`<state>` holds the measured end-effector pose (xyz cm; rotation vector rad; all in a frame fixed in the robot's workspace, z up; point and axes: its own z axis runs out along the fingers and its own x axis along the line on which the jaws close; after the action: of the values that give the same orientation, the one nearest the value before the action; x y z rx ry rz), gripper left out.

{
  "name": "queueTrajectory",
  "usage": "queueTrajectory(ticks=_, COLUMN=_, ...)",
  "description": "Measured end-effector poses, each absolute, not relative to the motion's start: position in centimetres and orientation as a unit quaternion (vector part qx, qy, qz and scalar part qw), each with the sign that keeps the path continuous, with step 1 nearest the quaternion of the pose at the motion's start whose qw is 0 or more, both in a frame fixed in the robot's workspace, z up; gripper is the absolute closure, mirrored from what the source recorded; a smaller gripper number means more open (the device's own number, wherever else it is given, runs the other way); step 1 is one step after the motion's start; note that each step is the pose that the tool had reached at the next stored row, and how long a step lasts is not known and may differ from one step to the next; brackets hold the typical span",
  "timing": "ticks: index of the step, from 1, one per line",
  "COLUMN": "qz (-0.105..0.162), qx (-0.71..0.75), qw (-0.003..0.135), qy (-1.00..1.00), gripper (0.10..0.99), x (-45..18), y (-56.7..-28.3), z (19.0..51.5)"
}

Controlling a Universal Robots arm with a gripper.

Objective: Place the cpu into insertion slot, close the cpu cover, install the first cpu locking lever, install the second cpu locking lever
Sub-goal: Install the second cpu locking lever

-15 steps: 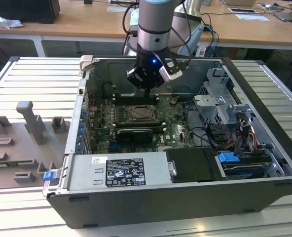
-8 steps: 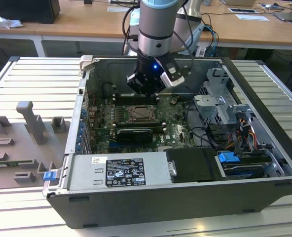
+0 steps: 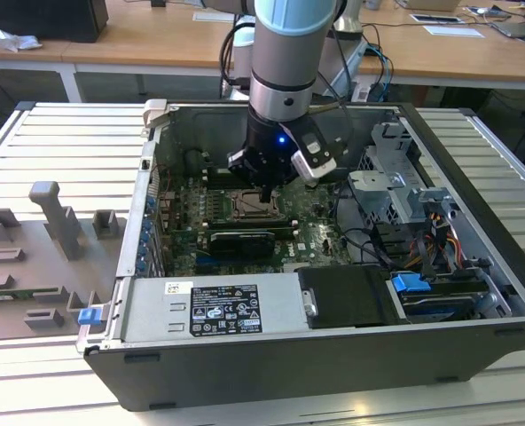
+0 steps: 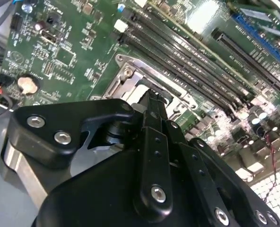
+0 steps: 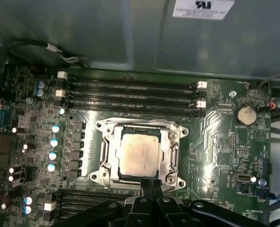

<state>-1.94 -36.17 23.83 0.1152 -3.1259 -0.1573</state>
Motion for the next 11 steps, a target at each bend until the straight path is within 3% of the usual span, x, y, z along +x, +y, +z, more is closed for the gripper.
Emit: queueTrajectory(ticks=11, qz=-0.057, qx=0.037, qw=0.004, qy=-0.998, gripper=0.980, x=-4.9, y=-37.5, z=23.1)
